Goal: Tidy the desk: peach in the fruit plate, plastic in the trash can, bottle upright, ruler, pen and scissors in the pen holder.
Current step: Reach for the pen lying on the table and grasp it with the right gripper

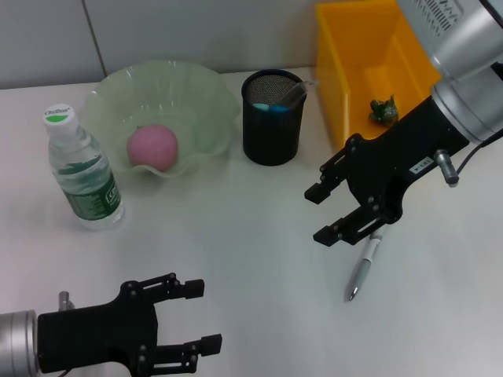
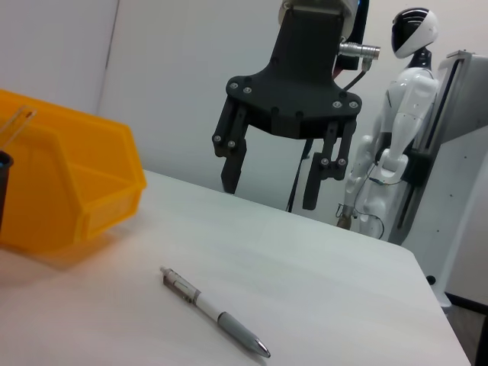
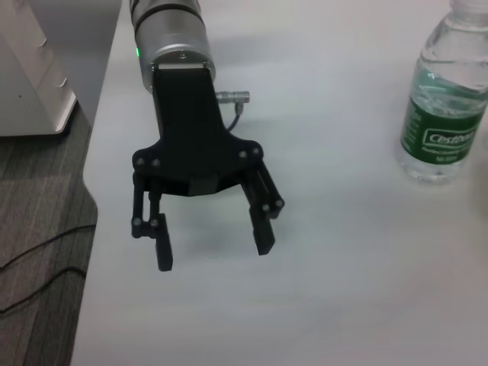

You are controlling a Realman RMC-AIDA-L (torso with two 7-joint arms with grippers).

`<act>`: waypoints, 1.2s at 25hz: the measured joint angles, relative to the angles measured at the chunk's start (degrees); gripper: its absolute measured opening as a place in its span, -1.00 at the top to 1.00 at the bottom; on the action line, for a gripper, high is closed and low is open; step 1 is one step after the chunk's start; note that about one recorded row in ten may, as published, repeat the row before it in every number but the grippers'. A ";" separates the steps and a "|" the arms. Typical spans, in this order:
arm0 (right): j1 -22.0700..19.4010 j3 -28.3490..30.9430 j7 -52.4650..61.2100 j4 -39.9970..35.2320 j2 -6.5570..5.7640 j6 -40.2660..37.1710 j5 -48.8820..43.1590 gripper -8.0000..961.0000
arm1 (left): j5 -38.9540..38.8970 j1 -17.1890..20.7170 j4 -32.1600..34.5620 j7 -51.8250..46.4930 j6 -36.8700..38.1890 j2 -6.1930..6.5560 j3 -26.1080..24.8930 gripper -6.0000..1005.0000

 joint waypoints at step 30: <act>5.80 4.34 66.52 5.95 1.13 5.72 -28.17 -0.27 | -1.81 -0.88 -0.14 -0.70 0.04 0.01 -0.53 -0.63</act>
